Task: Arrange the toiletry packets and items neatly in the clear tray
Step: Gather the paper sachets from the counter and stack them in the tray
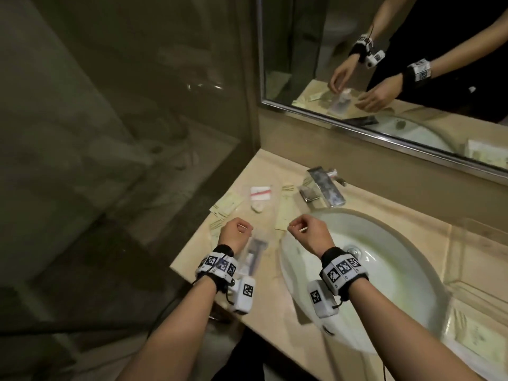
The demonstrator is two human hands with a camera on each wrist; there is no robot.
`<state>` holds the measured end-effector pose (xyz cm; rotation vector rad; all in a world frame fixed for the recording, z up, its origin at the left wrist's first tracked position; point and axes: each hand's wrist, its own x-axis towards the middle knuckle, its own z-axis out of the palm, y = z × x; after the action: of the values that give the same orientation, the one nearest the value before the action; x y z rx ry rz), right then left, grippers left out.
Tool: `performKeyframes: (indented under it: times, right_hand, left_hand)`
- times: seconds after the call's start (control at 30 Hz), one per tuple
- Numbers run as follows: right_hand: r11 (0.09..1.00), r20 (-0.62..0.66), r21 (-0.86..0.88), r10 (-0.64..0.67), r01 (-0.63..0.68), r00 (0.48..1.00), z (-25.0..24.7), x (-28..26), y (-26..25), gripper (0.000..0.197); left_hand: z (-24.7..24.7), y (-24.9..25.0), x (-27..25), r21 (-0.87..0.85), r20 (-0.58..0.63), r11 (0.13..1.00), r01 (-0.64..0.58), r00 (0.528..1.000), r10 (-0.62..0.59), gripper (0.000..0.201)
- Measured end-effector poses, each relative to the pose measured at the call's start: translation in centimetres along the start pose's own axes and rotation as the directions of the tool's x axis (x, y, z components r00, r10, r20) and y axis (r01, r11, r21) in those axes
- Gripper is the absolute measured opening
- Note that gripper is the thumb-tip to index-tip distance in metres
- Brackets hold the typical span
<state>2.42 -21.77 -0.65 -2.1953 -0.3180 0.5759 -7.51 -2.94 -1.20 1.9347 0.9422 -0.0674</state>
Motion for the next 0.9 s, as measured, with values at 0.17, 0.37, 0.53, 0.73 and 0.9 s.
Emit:
performKeyframes:
  times: [0.17,0.37,0.53,0.73,0.9]
  right_hand:
    - [0.987,-0.027,-0.069,0.144,-0.145,0.989,3.9,4.2,-0.9,0.018]
    - [0.945,-0.145,-0.111,0.292,-0.309,0.945,6.4,7.4,-1.3,0.045]
    - [0.917,-0.241,-0.113,0.348,-0.382,0.906,7.8,8.0,-1.4,0.057]
    - [0.880,-0.175,-0.078,0.451,-0.469,0.875,7.7,9.1,-0.6,0.036]
    - [0.895,-0.145,0.019,0.443,-0.445,0.885,6.8,8.8,-0.4,0.039]
  left_hand:
    - [-4.1,-3.1,3.8,0.090,-0.138,0.992,0.089,0.987,-0.076,0.006]
    - [-5.1,-5.8,6.7,0.220,-0.138,0.940,0.261,0.962,-0.235,0.068]
    - [-4.2,-6.1,6.9,0.254,-0.128,0.913,0.319,0.947,-0.295,0.096]
    - [-4.4,-6.7,7.5,0.135,-0.123,0.924,0.359,0.931,-0.344,0.100]
    - [-5.5,-5.3,6.5,0.100,-0.089,0.942,0.321,0.946,-0.313,0.042]
